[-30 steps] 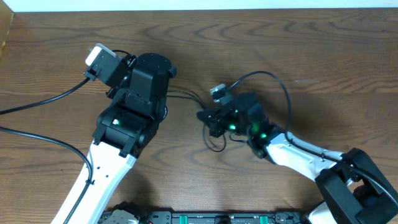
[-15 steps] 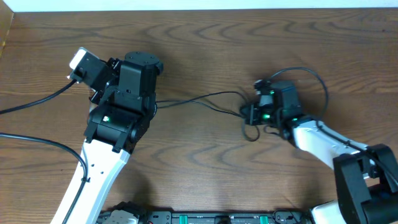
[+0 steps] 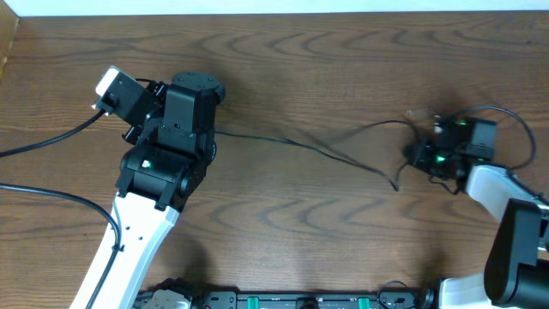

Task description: Untangle cables

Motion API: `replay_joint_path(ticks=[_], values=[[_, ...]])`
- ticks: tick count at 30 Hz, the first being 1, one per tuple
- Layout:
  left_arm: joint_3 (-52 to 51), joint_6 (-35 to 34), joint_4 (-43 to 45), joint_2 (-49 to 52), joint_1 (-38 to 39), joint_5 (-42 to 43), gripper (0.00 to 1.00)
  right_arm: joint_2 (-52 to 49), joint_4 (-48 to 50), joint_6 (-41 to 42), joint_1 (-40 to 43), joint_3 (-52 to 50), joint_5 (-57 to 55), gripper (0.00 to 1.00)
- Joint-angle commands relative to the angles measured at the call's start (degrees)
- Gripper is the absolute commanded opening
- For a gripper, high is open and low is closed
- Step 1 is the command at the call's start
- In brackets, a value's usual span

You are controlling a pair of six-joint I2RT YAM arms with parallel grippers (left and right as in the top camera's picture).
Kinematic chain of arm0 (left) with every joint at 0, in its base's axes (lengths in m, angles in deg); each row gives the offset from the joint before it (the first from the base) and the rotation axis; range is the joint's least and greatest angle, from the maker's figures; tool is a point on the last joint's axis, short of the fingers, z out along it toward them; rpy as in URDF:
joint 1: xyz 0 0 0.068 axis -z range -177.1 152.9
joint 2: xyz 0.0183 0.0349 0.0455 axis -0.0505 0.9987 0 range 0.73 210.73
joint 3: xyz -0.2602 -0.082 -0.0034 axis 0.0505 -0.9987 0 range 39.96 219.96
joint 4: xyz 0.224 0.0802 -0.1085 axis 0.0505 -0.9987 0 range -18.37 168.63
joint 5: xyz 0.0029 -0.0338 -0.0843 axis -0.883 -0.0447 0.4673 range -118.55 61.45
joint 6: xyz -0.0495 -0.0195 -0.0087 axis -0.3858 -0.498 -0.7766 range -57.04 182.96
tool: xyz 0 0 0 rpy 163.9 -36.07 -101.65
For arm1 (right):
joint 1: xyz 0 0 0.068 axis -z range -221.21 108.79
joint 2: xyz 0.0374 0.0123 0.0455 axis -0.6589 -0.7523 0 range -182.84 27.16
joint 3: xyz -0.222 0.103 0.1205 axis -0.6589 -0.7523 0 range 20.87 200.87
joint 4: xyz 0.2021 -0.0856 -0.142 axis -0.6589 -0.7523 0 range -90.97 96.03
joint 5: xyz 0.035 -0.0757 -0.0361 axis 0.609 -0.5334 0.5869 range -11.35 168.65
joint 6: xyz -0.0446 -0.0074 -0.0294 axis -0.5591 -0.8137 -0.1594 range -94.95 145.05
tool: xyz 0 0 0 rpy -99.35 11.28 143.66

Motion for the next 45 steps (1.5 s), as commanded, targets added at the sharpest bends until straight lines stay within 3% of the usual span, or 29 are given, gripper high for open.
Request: replay_joint_path(ticks=[1, 7, 9, 10, 12, 20, 24, 30, 40, 45], values=[[1.77, 1.18, -0.07, -0.11, -0.37, -3.08, 0.08, -0.28, -0.31, -2.36, 3.48, 0.11, 0.55, 0.01], [1.77, 1.18, -0.07, -0.11, -0.37, -0.55, 0.08, -0.28, -0.31, -2.54, 6.43, 0.11, 7.10, 0.03], [1.77, 1.20, -0.09, -0.11, -0.37, 3.37, 0.08, -0.28, -0.70, -2.56, 6.29, 0.11, 11.41, 0.34], [1.77, 2.21, -0.11, -0.11, -0.37, 8.85, 0.08, -0.28, -1.14, -2.60, 6.05, 0.11, 15.02, 0.73], [1.77, 4.79, -0.04, -0.09, -0.37, 14.51, 0.08, -0.28, -1.64, -2.80, 5.62, 0.11, 18.58, 0.99], [1.77, 17.42, -0.02, -0.11, -0.37, 37.62, 0.08, -0.28, -2.38, -15.52, 2.34, 0.11, 38.10, 0.99], [1.77, 29.20, -0.07, -0.09, -0.37, 52.78, 0.08, -0.28, -2.56, -23.21, -0.85, 0.11, 46.64, 0.99], [1.77, 38.77, -1.18, -0.09, -0.37, 64.52, 0.08, -0.28, -2.49, -30.84, -5.05, 0.11, 51.04, 0.99], [1.77, 42.80, -5.62, -0.09, -0.31, 67.78, 0.08, -0.28, -2.10, -26.84, -6.84, 0.11, 49.05, 0.99], [1.77, 51.45, -6.93, -0.09, -0.31, 80.30, 0.08, -0.28, -3.56, -14.05, -6.75, 0.11, 29.83, 0.99]])
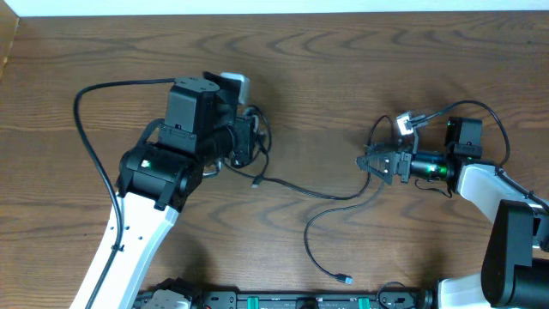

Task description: Untangle cables

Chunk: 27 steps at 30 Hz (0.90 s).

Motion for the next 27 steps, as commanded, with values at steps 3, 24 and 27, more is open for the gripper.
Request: replay_joint_path(ticks=[3, 24, 27], values=[[1.75, 10.73, -2.43, -0.09, -0.20, 10.29, 0.08, -0.28, -2.38, 12.15, 0.70, 0.11, -17.22, 0.99], [1.75, 18.78, -4.85, -0.09, -0.20, 1.73, 0.08, 0.81, -15.28, 17.70, 10.19, 0.85, -22.62, 0.99], [1.75, 18.71, -4.15, -0.09, -0.20, 0.68, 0.08, 3.30, -19.30, 17.51, 11.15, 1.92, -24.65, 0.99]])
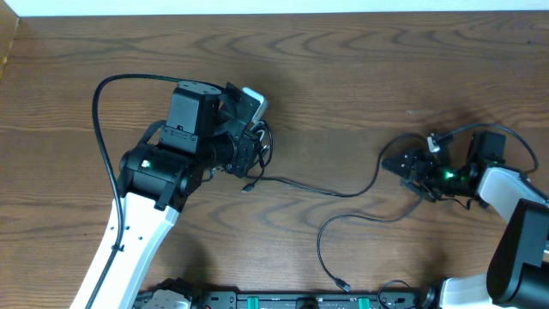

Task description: Untangle cables

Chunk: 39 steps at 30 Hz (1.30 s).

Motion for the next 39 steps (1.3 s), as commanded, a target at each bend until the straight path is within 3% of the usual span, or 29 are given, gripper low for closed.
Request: replay_joint_path(ticks=[1, 17, 20, 28, 33, 39], values=[[1.75, 0.92, 0.94, -0.09, -0.20, -2.40, 0.07, 3.89, -2.60, 0.96, 0.74, 1.92, -5.57, 0.99], [1.75, -3.34, 4.59, -0.09, -0.20, -1.95, 0.08, 26.21, -11.43, 0.04, 0.39, 2.62, -20.13, 0.99], [1.75, -3.32, 4.66, 0.00, -0.20, 0.31, 0.08, 29.05, -10.67, -2.73, -0.24, 2.62, -16.63, 0.99], [1.75, -3.28, 6.71, 1.36, -0.20, 11.28, 0.08, 32.17, -1.27, -8.11, -5.25, 2.62, 6.78, 0.99], [1.75, -2.97, 7.89, 2.27, -0.20, 17.20, 0.08, 32.15, 3.89, -7.39, -10.16, 2.62, 8.94, 0.99], [1.75, 2.78, 9.44, 2.58, -0.20, 31.39, 0.07, 32.15, 8.22, -6.99, -14.56, 2.62, 8.57, 0.99]])
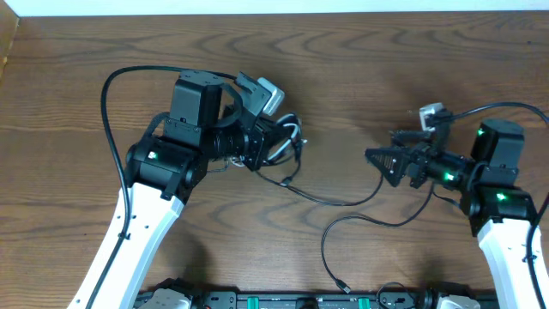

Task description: Untangle cables

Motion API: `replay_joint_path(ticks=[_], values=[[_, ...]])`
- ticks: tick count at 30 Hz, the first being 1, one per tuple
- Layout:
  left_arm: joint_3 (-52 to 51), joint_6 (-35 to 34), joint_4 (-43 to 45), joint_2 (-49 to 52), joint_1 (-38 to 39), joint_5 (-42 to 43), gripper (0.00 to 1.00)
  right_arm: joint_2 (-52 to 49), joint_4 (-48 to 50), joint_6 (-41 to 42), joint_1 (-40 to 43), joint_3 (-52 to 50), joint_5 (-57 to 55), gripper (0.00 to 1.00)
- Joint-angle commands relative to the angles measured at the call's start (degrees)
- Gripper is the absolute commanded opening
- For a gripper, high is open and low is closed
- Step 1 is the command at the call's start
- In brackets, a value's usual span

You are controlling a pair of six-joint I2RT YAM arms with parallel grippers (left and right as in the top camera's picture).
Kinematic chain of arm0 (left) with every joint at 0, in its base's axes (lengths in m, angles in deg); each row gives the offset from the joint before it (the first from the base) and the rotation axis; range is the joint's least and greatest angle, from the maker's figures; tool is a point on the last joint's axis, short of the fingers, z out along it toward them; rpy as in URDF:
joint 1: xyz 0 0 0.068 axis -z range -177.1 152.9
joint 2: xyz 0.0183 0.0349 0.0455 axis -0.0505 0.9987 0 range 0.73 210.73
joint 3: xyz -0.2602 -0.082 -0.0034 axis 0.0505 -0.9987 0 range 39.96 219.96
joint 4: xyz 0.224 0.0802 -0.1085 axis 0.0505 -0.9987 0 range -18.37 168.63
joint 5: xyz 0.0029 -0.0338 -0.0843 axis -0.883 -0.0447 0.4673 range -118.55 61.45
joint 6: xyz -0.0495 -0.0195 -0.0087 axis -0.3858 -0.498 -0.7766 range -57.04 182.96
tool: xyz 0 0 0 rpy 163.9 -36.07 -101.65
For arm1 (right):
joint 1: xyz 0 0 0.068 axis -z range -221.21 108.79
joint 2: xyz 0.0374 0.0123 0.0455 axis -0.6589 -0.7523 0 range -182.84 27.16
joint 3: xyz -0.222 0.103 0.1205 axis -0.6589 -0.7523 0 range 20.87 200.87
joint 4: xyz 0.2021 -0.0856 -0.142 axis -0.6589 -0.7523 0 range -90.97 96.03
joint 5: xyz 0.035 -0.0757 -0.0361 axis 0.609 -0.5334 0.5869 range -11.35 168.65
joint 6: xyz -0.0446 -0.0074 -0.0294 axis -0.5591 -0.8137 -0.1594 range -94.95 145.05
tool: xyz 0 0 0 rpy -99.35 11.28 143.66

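A thin black cable point(343, 202) sags across the table between my two grippers. My left gripper point(279, 144) sits left of centre, shut on a bunched loop of that cable point(292, 137). The right gripper point(377, 163) points left from the right side and is shut on the cable's other part. A second stretch point(377, 220) curves from under the right gripper down toward the front edge. It ends in a free plug point(344, 286).
The left arm's own thick black lead point(107, 94) arcs over the table at the left. The right arm's lead point(515, 107) loops at the far right. A black rail point(283, 300) runs along the front edge. A white wrist camera point(264, 91) juts above the left gripper.
My left gripper has shifted a little to the right and up with its cable bunch. The right gripper has moved slightly left, and its arm now reaches in from lower down. The cable still hangs slack.
At first the grippers stood far apart with the cable stretched between them. Then the left gripper was near the centre, the cable was slack and a free plug lay near the front edge. After that the right gripper was farther right; now both are closer together.
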Motion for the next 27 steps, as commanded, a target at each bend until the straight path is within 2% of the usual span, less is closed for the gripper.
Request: replay_joint_path(ticks=[1, 7, 18, 21, 25, 27], values=[[1.75, 4.50, 0.96, 0.28, -0.20, 12.92, 0.08, 0.48, 1.20, -0.55, -2.25, 1.20, 1.84, 0.99], [1.75, 7.37, 3.10, 0.28, -0.13, 18.62, 0.08, 0.48, 3.06, -0.57, -5.31, 1.20, 1.90, 0.93], [1.75, 7.89, 4.50, 0.50, 2.78, 18.97, 0.08, 0.48, 9.38, -1.51, -13.00, 1.20, 1.86, 0.95], [1.75, 7.65, 4.39, 0.52, 2.82, 11.93, 0.08, 0.48, 10.27, -1.64, -14.27, 1.20, 0.96, 0.95], [1.75, 0.31, 4.44, 0.52, 2.82, -1.95, 0.08, 0.48, 10.40, -1.62, -14.27, 1.20, 1.03, 0.95], [1.75, -3.19, 4.42, 0.55, 2.82, -6.10, 0.07, 0.48, 10.97, -1.57, -14.27, 1.20, 1.84, 0.95]])
